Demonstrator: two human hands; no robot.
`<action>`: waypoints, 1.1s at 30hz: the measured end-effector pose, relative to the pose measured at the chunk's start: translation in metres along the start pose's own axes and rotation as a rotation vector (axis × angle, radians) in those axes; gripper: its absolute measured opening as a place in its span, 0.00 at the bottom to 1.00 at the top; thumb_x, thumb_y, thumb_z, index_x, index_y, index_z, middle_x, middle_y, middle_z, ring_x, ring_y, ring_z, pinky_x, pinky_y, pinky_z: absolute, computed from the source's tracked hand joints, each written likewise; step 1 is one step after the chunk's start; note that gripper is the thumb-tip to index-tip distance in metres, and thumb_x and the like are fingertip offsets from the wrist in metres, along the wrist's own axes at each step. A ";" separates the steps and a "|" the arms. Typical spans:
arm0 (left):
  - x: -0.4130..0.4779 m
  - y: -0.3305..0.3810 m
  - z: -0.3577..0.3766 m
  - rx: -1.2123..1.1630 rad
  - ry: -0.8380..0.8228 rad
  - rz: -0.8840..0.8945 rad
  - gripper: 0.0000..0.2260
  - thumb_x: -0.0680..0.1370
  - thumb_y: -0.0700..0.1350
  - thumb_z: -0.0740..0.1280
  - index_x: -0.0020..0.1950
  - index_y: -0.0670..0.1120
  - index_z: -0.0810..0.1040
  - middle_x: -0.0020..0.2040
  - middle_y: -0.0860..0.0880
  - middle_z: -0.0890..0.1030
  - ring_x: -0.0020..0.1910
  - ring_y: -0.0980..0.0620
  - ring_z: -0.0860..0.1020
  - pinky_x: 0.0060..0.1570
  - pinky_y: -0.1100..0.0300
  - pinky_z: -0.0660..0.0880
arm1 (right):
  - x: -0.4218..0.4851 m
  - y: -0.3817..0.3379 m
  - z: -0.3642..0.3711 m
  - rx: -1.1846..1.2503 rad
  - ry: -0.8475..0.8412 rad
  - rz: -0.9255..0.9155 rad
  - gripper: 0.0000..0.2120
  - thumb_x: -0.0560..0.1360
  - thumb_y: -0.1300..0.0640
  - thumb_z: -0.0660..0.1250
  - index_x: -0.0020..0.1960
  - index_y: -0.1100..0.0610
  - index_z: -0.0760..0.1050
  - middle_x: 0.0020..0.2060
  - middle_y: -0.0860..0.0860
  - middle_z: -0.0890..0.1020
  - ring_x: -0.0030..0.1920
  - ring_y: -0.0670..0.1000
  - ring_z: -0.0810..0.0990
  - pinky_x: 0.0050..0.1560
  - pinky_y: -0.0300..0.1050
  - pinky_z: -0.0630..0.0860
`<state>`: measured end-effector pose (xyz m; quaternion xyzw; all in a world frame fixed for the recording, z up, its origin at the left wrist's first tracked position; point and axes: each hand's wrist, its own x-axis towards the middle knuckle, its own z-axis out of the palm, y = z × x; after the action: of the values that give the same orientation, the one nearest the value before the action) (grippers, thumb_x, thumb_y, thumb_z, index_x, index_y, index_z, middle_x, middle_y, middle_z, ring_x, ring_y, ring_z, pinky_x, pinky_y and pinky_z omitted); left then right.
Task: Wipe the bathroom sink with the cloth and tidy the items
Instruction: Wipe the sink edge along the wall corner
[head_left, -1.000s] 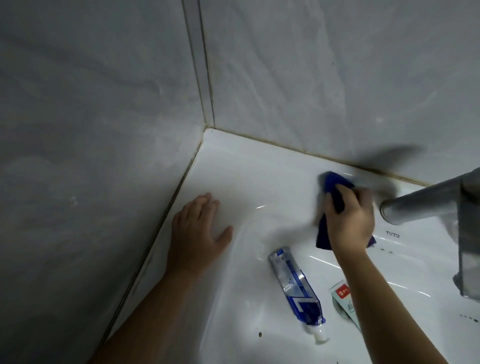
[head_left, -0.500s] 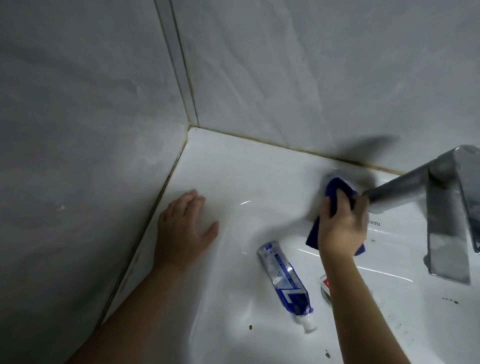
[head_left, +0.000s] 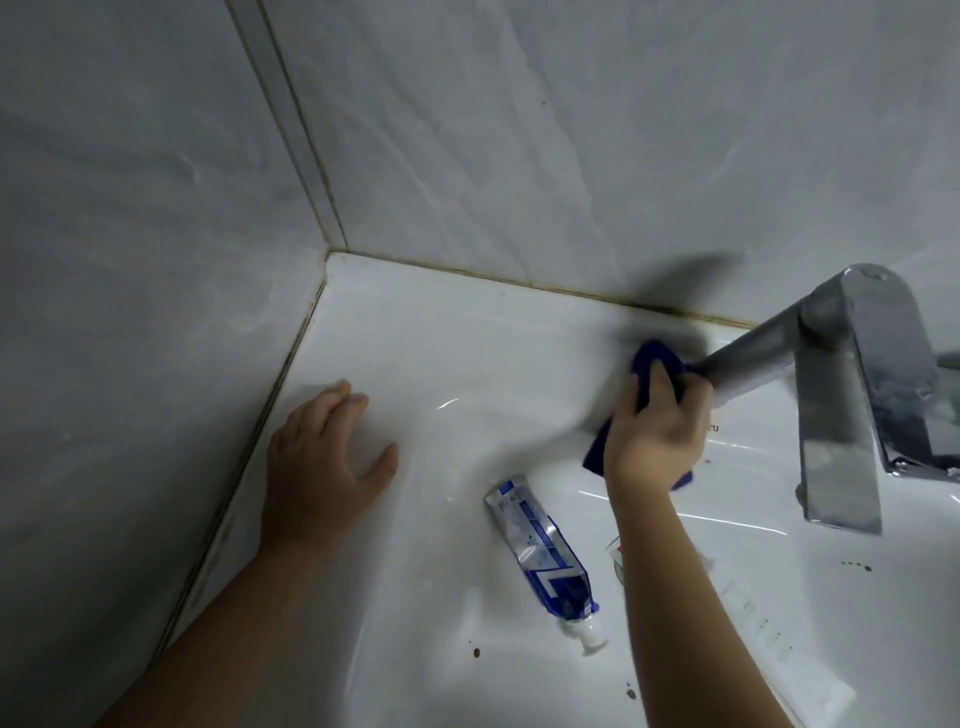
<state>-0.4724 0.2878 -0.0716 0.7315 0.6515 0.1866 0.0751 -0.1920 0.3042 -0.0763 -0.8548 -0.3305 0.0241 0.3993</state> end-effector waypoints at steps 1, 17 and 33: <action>0.000 0.000 0.000 0.000 0.004 0.002 0.26 0.68 0.58 0.60 0.57 0.42 0.78 0.60 0.43 0.77 0.58 0.43 0.74 0.52 0.51 0.70 | 0.002 -0.013 0.009 0.033 -0.016 0.056 0.13 0.74 0.57 0.65 0.57 0.59 0.75 0.51 0.53 0.76 0.51 0.56 0.75 0.45 0.36 0.63; -0.001 -0.001 0.001 -0.010 0.025 0.012 0.25 0.69 0.58 0.60 0.56 0.42 0.78 0.60 0.43 0.77 0.57 0.44 0.75 0.52 0.50 0.71 | -0.021 -0.025 0.017 0.029 -0.128 -0.319 0.13 0.70 0.60 0.69 0.55 0.59 0.79 0.54 0.58 0.79 0.48 0.61 0.76 0.47 0.46 0.71; -0.001 -0.001 0.002 -0.036 0.046 0.017 0.25 0.69 0.57 0.61 0.57 0.41 0.78 0.60 0.43 0.77 0.58 0.43 0.74 0.53 0.49 0.71 | -0.018 0.001 0.006 -0.033 -0.121 -0.543 0.13 0.71 0.59 0.66 0.53 0.63 0.79 0.51 0.62 0.79 0.45 0.63 0.78 0.46 0.47 0.75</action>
<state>-0.4724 0.2868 -0.0735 0.7310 0.6435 0.2156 0.0719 -0.2080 0.2972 -0.0850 -0.7384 -0.5710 -0.0381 0.3567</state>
